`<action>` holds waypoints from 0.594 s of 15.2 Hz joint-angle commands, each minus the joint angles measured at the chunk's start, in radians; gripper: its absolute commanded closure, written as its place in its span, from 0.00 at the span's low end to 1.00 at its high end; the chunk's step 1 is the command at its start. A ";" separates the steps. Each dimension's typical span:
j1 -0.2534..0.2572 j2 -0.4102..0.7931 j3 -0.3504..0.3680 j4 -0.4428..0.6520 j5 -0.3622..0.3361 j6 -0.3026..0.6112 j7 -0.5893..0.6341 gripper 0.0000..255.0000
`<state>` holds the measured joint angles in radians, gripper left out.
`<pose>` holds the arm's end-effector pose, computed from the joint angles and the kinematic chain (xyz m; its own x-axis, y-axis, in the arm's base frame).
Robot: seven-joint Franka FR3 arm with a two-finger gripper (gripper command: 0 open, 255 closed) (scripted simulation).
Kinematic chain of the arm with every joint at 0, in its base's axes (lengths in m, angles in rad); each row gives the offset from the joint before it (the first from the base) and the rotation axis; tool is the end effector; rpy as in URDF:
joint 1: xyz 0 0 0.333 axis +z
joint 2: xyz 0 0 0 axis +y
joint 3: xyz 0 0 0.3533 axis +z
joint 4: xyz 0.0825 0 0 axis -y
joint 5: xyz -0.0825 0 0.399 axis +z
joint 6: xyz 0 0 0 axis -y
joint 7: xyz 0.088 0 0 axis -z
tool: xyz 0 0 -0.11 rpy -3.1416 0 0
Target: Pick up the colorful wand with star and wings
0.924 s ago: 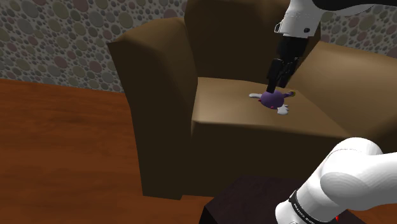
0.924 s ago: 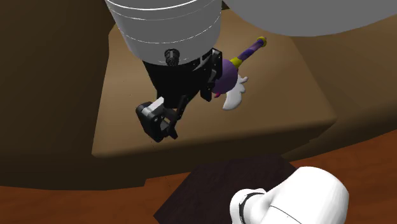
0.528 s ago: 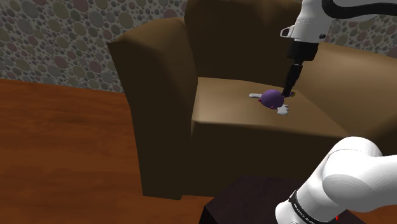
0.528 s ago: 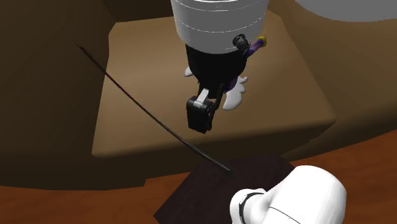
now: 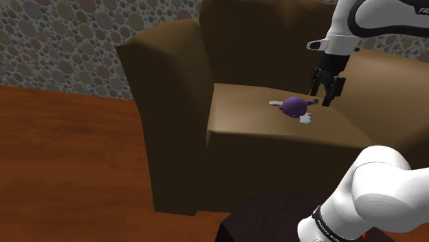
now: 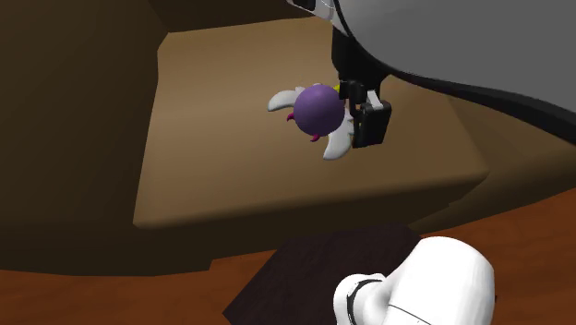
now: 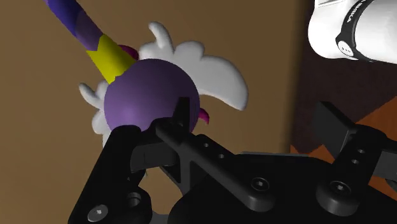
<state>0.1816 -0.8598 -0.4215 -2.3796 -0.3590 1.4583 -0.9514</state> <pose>0.2596 -0.1529 0.5824 0.6590 0.7458 -0.0978 0.7439 -0.6654 -0.0617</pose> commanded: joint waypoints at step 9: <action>0.251 0.171 -0.370 0.144 -0.211 0.156 -0.734 0.00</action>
<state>0.4015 -0.7093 -0.7485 -2.2479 -0.5521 1.5891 -1.6021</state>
